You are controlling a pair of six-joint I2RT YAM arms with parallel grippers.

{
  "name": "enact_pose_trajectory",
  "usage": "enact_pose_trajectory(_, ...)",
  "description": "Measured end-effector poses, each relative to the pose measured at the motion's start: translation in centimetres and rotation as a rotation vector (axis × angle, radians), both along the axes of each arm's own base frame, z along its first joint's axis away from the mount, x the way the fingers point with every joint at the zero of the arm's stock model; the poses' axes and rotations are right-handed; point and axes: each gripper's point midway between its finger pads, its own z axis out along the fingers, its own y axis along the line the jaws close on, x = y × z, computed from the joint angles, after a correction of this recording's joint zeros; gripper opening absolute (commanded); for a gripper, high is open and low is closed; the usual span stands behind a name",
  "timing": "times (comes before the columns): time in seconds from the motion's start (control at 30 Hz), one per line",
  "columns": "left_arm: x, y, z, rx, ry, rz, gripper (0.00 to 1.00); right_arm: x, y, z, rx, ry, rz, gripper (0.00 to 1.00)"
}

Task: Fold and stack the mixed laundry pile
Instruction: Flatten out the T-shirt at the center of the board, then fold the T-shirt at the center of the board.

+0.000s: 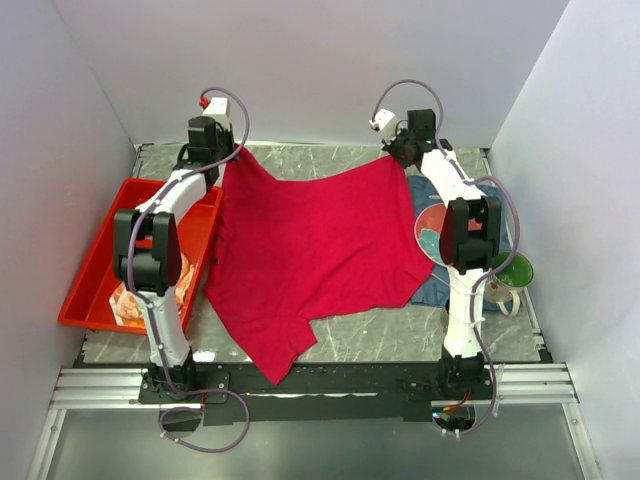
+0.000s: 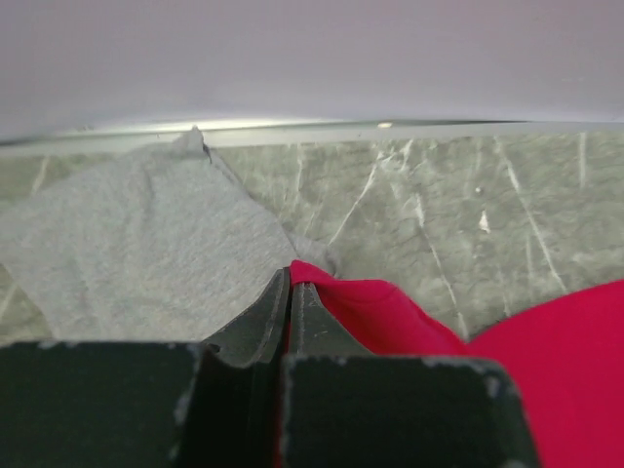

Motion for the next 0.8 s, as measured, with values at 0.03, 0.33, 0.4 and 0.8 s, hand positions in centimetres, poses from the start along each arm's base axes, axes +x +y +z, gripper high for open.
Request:
enact_pose_trajectory(0.03,-0.2,-0.1,0.8,0.002,-0.012,-0.004,0.01,0.0,-0.3,0.0,0.003,0.001,-0.008,0.00)
enact_pose_trajectory(0.33,-3.6,-1.7,5.2,-0.003,-0.031,-0.118,0.01,-2.7,-2.1,0.8,0.054,0.033,-0.022,0.00)
enact_pose_trajectory(0.4,-5.2,-1.9,4.7,-0.005,0.000,-0.137,0.01,-3.5,-2.1,1.0,0.076,0.041,-0.017,0.00)
enact_pose_trajectory(0.8,-15.3,-3.6,0.9,-0.013,0.202,-0.219,0.01,-10.1,-1.3,-0.4,0.171,0.196,0.093,0.00)
